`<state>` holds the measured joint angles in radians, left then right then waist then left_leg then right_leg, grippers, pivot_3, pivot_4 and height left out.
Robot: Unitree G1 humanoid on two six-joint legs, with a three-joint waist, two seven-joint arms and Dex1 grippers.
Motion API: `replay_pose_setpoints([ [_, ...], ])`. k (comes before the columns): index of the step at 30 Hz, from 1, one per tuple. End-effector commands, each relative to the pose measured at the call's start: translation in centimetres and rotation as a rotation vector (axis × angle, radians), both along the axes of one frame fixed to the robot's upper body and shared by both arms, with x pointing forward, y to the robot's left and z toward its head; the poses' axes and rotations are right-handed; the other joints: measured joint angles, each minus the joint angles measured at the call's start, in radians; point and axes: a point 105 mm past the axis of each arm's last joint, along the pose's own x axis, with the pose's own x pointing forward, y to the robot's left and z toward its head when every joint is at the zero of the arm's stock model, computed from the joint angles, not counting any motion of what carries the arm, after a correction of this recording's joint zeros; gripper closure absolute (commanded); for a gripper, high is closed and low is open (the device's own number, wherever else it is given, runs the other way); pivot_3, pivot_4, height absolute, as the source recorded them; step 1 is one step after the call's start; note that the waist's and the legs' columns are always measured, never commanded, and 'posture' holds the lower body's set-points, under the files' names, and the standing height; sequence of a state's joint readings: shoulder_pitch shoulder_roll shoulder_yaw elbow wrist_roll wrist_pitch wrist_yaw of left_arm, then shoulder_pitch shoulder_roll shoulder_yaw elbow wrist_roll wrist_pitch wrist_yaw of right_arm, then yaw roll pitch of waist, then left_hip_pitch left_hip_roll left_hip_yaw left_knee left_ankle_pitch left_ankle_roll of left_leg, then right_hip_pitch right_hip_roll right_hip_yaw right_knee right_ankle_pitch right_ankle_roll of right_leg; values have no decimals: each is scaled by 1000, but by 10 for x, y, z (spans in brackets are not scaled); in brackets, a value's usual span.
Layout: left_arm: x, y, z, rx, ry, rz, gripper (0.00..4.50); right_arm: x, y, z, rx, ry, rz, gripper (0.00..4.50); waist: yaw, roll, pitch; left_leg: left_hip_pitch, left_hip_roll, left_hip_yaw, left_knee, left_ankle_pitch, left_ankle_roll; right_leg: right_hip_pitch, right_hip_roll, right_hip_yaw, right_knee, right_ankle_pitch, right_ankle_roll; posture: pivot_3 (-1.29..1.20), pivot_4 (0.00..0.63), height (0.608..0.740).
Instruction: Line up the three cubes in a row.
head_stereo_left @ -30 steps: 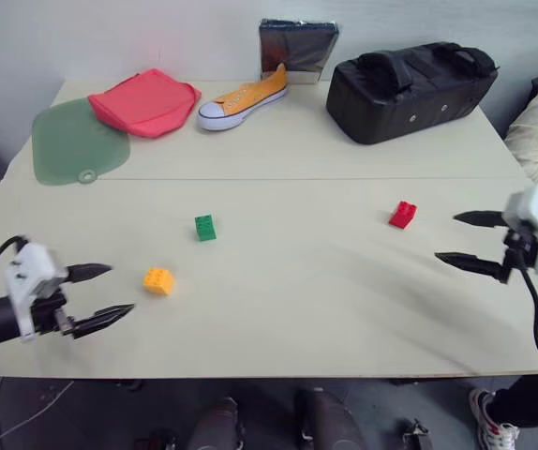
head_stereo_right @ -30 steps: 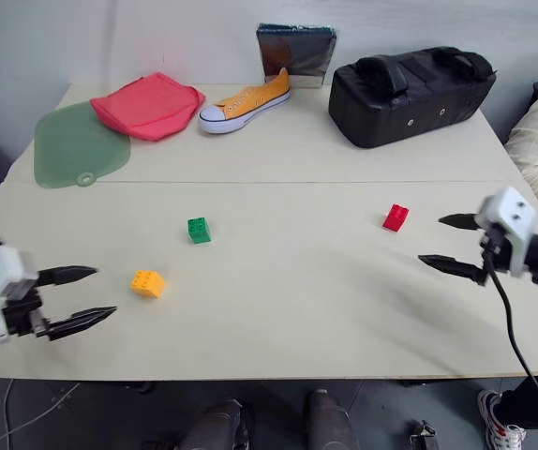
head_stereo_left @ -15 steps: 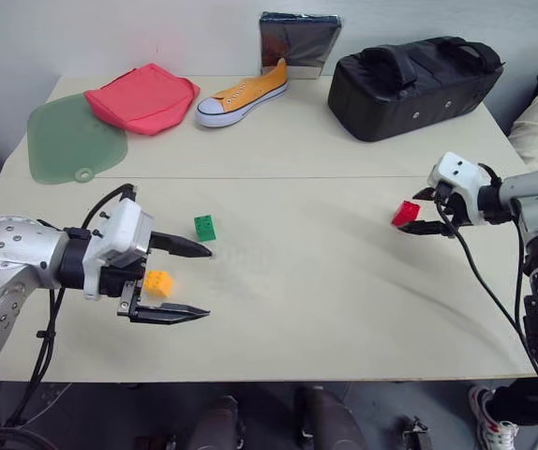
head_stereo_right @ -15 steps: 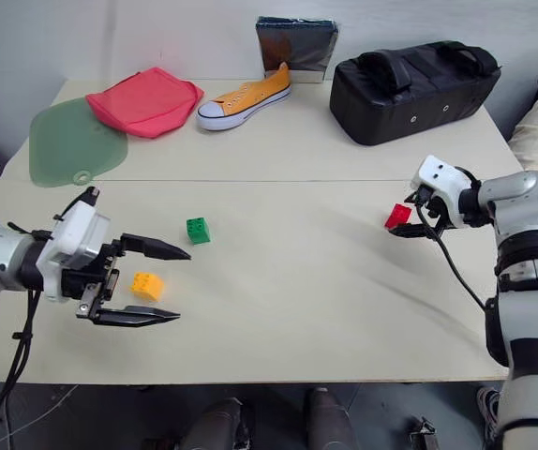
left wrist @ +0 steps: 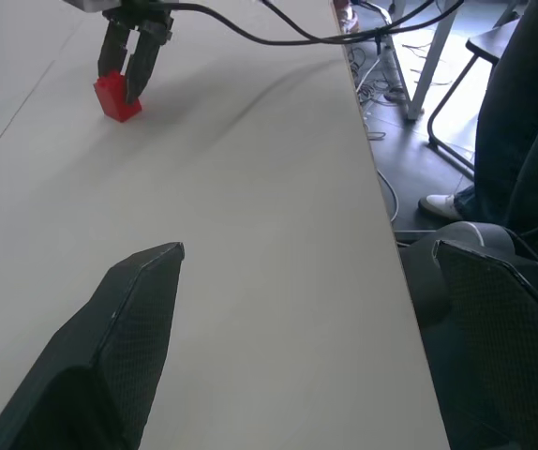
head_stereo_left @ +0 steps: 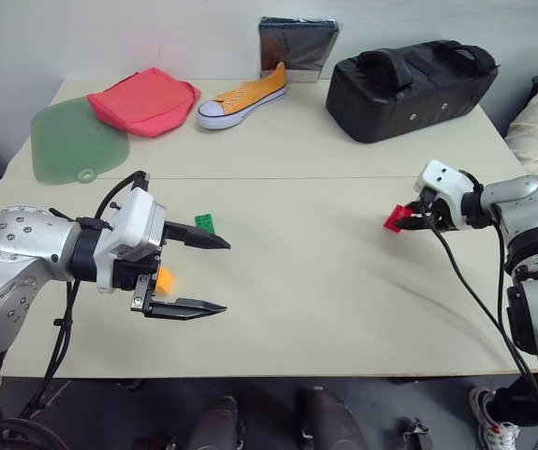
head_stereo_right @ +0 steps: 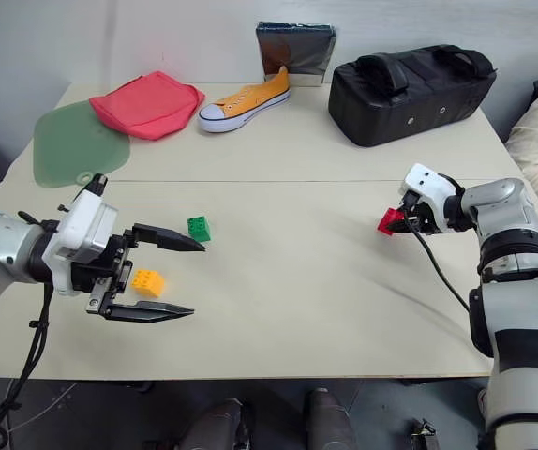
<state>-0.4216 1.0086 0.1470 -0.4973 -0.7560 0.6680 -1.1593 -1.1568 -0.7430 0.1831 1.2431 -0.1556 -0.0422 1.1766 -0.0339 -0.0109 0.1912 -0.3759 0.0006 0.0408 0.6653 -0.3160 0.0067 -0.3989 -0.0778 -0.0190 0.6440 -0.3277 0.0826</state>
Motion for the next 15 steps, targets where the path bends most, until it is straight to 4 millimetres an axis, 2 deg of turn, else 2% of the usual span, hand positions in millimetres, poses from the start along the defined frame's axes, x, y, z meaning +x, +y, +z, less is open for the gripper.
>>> replay_pose_setpoints([
  [1, 0, -1, 3, -6, -17, -13, 0, 3, -3, 11, 14, -52, -16, 3042, 0, 0, 0, 0, 0, 0, 0, 0, 0, 0, 0, 0, 0, 0, 0, 0, 150, 740],
  [5, 0, -2, 3, -9, -13, -21, 0, -3, -3, 16, 30, -56, 36, 3042, 0, 0, 0, 0, 0, 0, 0, 0, 0, 0, 0, 0, 0, 0, 0, 0, 150, 740],
  [7, 0, -3, 5, -20, 1, -35, 0, -15, 11, 29, 118, -20, 175, 3042, 2, 0, 0, 0, 0, 0, 0, 0, 0, 0, 0, 0, 0, 0, 0, 0, 150, 740],
  [10, -3, -5, 5, -17, 15, -70, 0, -45, 29, 35, 119, 54, 392, 3042, 5, 0, 0, 0, 0, 0, 0, 0, 0, 0, 0, 0, 0, 0, 0, 0, 150, 740],
  [13, -6, -9, 2, -5, 28, -106, 0, -81, 47, 26, 76, 106, 506, 3042, 12, 0, 0, -1, 0, -3, 0, 0, 0, 1, 0, -2, 0, 0, 0, 0, 150, 740],
  [15, -8, -10, -9, 26, 31, -137, 0, -117, 64, 12, 69, 159, 571, 3042, 21, 0, 0, -1, 0, -3, 1, -1, 0, 1, 0, -2, -1, 0, 0, 0, 150, 740],
])
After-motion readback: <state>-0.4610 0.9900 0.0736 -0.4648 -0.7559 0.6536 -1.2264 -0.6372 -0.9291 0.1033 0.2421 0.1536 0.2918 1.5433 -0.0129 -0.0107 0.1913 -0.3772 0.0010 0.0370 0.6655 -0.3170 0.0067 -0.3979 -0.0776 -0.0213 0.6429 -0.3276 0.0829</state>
